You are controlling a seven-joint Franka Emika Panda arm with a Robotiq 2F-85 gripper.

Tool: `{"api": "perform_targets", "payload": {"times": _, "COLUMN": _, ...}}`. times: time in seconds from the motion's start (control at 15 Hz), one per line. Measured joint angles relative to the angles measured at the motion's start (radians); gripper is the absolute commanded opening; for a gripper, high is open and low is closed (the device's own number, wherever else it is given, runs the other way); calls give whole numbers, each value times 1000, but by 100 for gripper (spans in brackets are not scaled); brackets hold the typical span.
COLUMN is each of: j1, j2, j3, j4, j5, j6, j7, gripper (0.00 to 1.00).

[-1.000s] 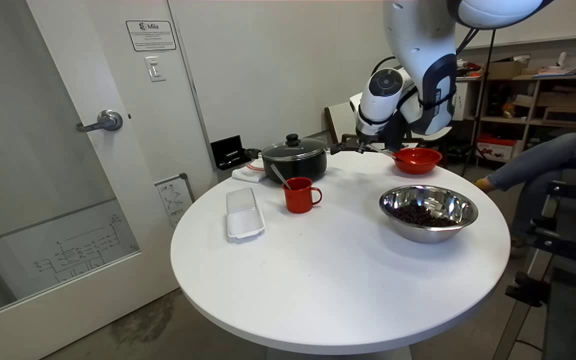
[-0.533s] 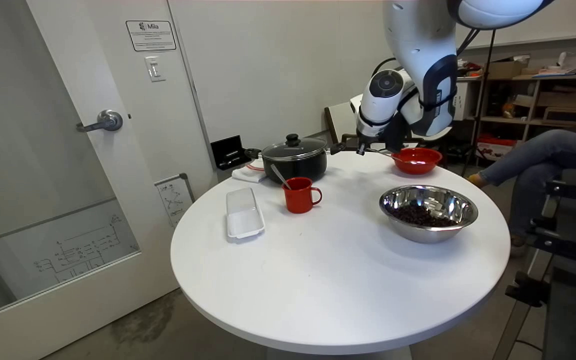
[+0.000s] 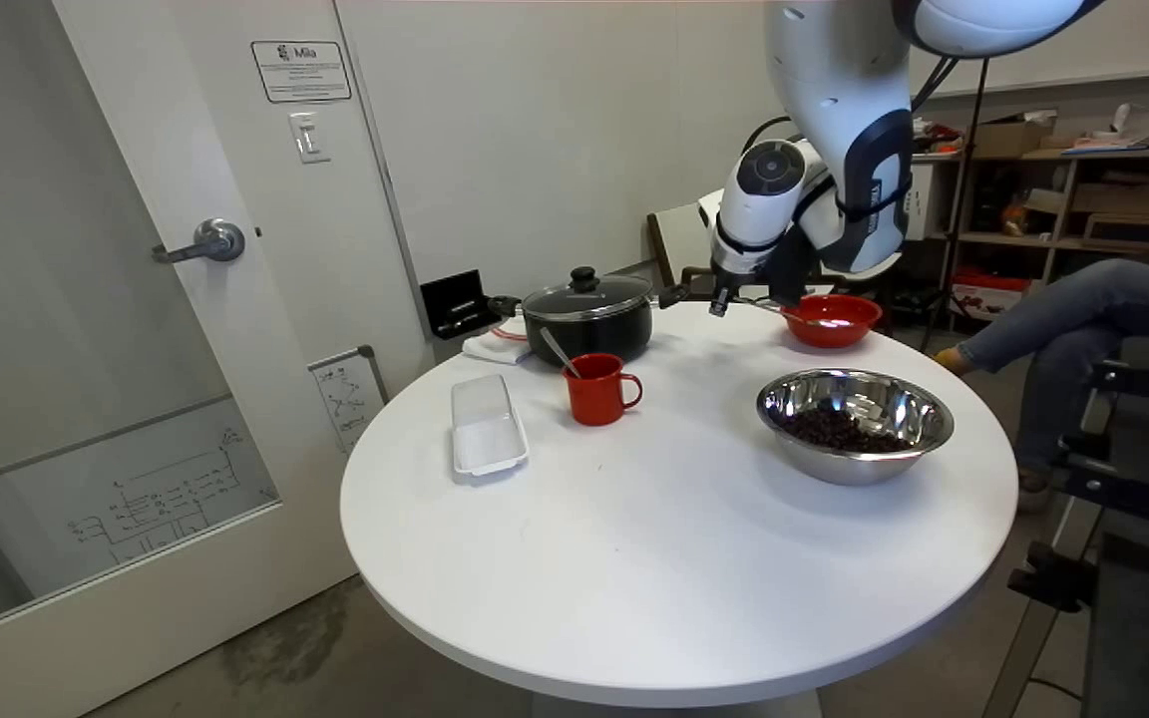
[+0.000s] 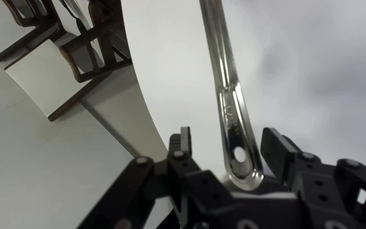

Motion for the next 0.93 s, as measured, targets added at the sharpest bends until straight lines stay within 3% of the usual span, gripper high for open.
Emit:
{"api": "perform_targets", "payload": {"times": 0.13, "j1": 0, "j2": 18, "j3": 4, "j4": -10, "j5": -16, "j6": 3, "j7": 0, "gripper": 99}}
{"api": "perform_targets", "payload": {"times": 0.47, "j1": 2, "j2": 167, "j3": 21, "j4": -76, "j5": -140, "j6": 3, "j7": 0, "gripper": 100}}
{"api": "perform_targets", "payload": {"times": 0.93, "j1": 2, "j2": 549, "j3": 94, "j4": -293, "j5": -631, "j6": 7, "j7": 146, "gripper": 100}}
